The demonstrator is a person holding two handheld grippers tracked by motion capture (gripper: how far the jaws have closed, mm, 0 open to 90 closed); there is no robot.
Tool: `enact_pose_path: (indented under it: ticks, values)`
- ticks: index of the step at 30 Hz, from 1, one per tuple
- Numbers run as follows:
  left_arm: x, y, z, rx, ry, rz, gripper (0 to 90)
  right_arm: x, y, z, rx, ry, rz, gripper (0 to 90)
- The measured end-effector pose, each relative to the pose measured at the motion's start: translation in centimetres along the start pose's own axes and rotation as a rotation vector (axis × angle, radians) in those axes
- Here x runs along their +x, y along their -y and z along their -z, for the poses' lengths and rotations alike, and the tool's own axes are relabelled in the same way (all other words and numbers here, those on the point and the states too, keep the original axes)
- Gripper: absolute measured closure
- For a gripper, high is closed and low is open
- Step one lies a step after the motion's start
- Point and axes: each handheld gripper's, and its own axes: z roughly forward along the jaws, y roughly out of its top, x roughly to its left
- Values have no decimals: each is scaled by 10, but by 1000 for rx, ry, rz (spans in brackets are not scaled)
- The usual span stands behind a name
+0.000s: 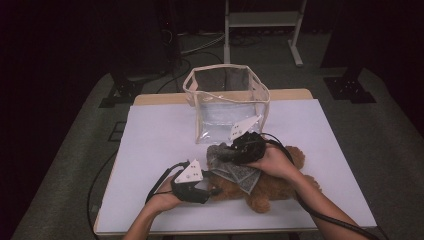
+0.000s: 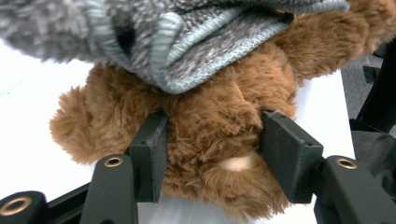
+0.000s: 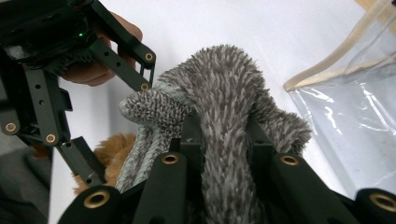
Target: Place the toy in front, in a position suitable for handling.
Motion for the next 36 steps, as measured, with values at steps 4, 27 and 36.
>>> enact_pose_path:
  ticks: [4, 27, 36]
  values:
    - [1, -4, 1, -15, -48, 19, 310, 5, 8, 5, -12, -46, -29, 742]
    - [-12, -7, 0, 16, 31, -69, 362, -8, 32, 28, 5, -29, -139, 743]
    - [-15, -12, -3, 4, 60, -83, 387, 0, 19, 15, -2, -98, -105, 743]
